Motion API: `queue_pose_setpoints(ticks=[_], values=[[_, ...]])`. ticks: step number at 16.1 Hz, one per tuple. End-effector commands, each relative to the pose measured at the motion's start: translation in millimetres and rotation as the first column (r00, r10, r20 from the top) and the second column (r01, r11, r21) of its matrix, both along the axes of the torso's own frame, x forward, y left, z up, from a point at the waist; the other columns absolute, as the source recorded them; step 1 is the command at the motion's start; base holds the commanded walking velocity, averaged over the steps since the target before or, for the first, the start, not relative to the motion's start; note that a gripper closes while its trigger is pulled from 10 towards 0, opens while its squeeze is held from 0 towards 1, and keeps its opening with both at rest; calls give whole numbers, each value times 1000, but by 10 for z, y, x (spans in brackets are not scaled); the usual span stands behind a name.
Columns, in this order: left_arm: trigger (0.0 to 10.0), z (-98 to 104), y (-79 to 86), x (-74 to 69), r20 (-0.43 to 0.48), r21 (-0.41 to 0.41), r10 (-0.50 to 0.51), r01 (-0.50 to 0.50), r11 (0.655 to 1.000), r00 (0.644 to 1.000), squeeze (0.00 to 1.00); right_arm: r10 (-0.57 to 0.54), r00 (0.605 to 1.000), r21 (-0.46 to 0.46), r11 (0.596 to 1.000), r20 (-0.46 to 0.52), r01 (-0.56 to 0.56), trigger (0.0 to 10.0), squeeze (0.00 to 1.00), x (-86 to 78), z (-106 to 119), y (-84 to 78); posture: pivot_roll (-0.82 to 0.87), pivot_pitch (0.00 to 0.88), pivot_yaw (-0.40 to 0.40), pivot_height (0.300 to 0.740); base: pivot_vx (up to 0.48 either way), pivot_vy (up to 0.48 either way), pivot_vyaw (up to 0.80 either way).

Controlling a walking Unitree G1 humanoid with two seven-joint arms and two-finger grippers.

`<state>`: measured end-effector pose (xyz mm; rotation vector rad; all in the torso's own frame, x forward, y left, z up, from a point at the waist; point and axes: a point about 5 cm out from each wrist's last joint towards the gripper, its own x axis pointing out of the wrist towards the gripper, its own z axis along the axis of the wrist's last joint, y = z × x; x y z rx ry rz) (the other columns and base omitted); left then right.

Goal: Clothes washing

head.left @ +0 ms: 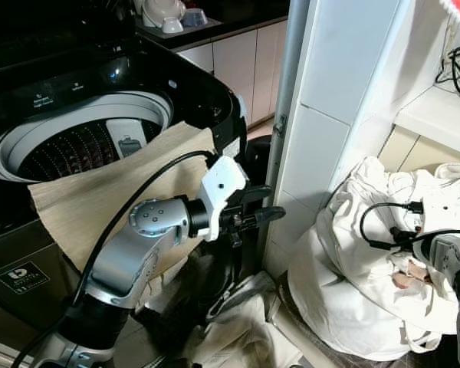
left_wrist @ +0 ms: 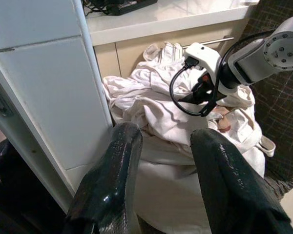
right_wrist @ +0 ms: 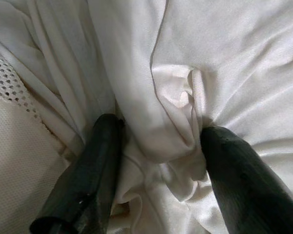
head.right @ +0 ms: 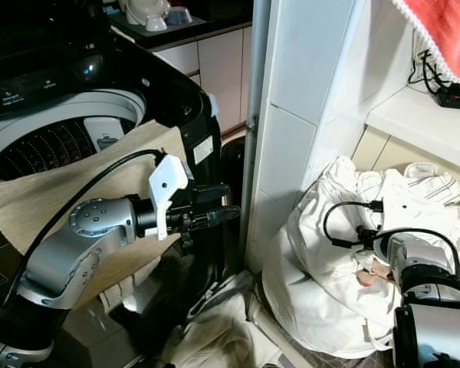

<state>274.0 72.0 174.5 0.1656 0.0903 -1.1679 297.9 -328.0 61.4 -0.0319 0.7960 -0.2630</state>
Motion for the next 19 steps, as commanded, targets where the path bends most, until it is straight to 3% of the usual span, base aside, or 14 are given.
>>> queue_pose_setpoints(ticks=[1, 12, 17, 19], values=[[10000, 8, -15, -25, -5, 0, -21, 21, 1000, 1000, 0, -3, 1000, -2, 1000, -26, 2, 0, 0, -29, -26, -14, -52, 0, 51, 740, 0, 0, 0], [10000, 7, -3, -24, -1, -1, -13, 13, 1000, 1000, 0, -14, 1000, -2, 1000, 21, 14, 0, 0, 11, 42, -42, -58, 0, 51, 740, 0, 0, 0], [10000, 12, -10, -5, 1, -18, 5, -5, 1000, 1000, 0, -27, 995, -16, 999, 101, 29, 0, 0, 76, 245, -147, -69, 0, 48, 740, 0, 0, 0], [10000, 31, -12, 20, 17, -35, 30, -30, 999, 999, 0, -28, 984, -58, 998, 179, 39, 0, 0, 127, 448, -238, -74, 0, 41, 740, 0, 0, 0]])
